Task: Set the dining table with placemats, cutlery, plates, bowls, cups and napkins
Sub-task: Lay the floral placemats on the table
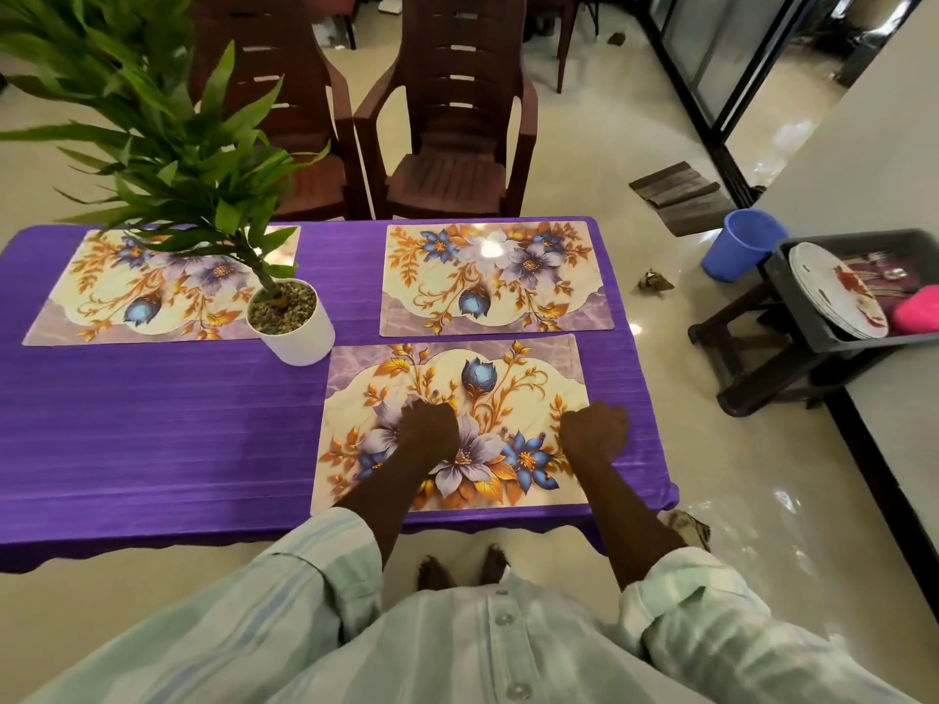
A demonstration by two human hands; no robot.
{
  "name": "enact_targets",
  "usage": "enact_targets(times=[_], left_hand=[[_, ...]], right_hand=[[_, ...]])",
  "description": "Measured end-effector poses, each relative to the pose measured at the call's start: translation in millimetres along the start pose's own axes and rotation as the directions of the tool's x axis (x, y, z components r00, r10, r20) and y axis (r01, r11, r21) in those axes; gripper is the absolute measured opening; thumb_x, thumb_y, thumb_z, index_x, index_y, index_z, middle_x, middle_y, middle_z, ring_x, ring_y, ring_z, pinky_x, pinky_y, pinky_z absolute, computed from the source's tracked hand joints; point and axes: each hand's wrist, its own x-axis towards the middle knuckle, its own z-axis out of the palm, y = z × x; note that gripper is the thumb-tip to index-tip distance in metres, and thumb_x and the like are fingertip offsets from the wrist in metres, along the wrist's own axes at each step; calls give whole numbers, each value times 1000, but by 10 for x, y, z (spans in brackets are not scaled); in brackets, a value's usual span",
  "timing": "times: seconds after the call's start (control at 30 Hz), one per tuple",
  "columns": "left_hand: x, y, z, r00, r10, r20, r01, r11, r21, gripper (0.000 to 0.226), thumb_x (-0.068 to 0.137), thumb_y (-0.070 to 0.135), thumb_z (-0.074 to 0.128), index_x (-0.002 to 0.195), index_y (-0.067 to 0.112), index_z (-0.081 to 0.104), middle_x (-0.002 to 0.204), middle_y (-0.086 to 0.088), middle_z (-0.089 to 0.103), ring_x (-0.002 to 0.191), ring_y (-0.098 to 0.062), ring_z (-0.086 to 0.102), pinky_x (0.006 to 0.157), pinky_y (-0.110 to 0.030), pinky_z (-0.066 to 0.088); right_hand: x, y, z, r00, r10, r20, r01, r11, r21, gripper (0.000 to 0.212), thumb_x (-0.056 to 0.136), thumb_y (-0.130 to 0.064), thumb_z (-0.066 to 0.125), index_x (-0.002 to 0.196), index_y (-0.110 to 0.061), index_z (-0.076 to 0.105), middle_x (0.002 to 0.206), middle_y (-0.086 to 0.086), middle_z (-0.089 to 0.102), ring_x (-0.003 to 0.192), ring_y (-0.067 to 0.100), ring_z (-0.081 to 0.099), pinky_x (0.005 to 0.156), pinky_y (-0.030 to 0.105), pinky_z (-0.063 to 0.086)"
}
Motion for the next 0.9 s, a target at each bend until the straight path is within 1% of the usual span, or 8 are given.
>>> enact_targets(times=[0.13,0.3,0.4,0.53,0.63,0.73,0.83,0.9], left_hand=[[13,20,-34,1000,3,-8,-3,1000,7,35,90,27,58,118,7,59,118,-13,64,111,-32,60,93,-41,50],[15,45,-59,1000,-11,-12,11,1000,8,35,91,28,57,118,7,59,119,-13,64,112,-32,59,96,-41,47],[11,41,-54,999,9,-37,-9,1000,-6,34,91,28,57,117,5,60,118,-13,65,111,-31,61,94,-39,48],[-28,40,-55,999,-32,-20,31,998,-63,36,91,29,57,118,6,59,120,-14,63,114,-31,57,96,-39,45],[-64,-29,-16,988,-138,-69,112,948,-297,43,91,34,58,124,7,56,127,-14,59,119,-30,54,100,-38,42],[-180,-217,-12,871,-428,-243,221,781,-585,53,92,37,57,135,6,49,136,-16,52,127,-32,48,105,-41,35],[-347,-459,-79,717,-672,-184,394,609,-689,63,91,37,57,143,7,37,146,-21,38,135,-38,35,109,-49,27],[-446,-643,-101,605,-792,-84,480,447,-755,67,87,39,60,141,6,37,143,-23,40,132,-41,36,108,-51,29]], right_hand=[[9,-42,-134,999,4,-45,4,982,187,41,88,-32,65,117,-5,57,121,15,58,112,30,56,91,39,49],[22,-123,-414,916,-274,291,63,818,572,26,88,-12,66,112,-3,66,110,15,69,100,29,67,82,36,53],[-38,-187,-510,847,-296,441,27,854,520,32,91,-10,63,122,-3,61,115,14,67,105,31,65,88,40,52],[-33,-137,-495,867,-275,416,40,870,491,31,92,-9,59,122,-3,61,118,16,66,107,31,63,87,38,50],[2,-61,-545,852,-263,453,-38,832,553,28,87,-2,61,115,-4,64,110,17,69,92,28,66,78,37,52],[112,67,-597,805,-243,541,-146,802,579,27,85,-4,68,112,-1,65,100,15,69,83,28,67,80,42,55],[220,207,-634,738,-229,634,-260,771,581,38,83,-7,72,117,7,62,102,22,71,93,39,68,92,55,52],[134,170,-713,692,-253,676,-288,762,580,30,86,-5,66,112,9,60,92,20,72,82,32,71,82,48,58]])
